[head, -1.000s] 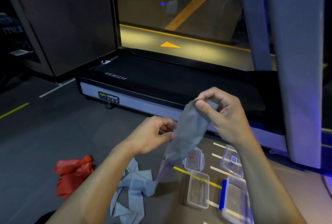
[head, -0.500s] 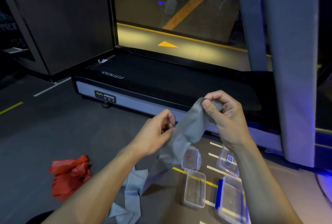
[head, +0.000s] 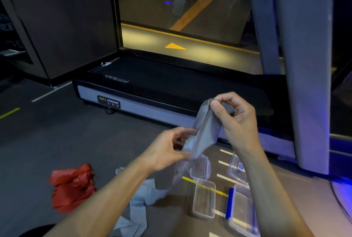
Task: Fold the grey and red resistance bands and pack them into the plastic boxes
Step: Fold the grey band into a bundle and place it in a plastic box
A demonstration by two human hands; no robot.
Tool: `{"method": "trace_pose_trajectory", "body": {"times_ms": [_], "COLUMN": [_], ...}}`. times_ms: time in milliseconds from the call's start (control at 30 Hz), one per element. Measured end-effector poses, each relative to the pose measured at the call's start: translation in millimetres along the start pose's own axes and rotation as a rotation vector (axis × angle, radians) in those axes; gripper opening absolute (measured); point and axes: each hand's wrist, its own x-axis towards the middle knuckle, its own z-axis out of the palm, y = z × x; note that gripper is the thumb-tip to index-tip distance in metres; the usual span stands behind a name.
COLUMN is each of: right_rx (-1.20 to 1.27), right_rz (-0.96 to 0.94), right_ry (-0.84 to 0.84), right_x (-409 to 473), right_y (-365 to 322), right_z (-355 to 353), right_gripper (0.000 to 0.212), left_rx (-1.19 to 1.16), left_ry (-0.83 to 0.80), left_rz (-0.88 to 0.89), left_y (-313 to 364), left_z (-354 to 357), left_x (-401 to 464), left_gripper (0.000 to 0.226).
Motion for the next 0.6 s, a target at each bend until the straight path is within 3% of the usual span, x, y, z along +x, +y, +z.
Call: {"method": "trace_pose_trajectory", "body": {"times_ms": [67,200,433,600], "right_rx": [-0.022,0.0,0.068,0.066], "right_rz": [-0.019,-0.032,-0.013,0.014], "right_ry": [-0.014,-0.003,-0.015,-0.004], "right_x": [0,1,3,1], "right_y": [-1,-3,-5,-5], "right_z": [3,5,7,11], "right_gripper": [0.006,0.004,0.013,0.011], "left_rx": [-0.047,-0.073,-0.089,-0.155], "left_ry": [-0.028,0.084,0.25,0.038], "left_rz": [-0.008,0.06,0.059,-0.001], "left_y": [-1,-3,-7,-4], "left_z": [2,11,20,20], "left_x": [0,1,4,1], "left_gripper": [0.066,0.04,0.051,0.08]}}
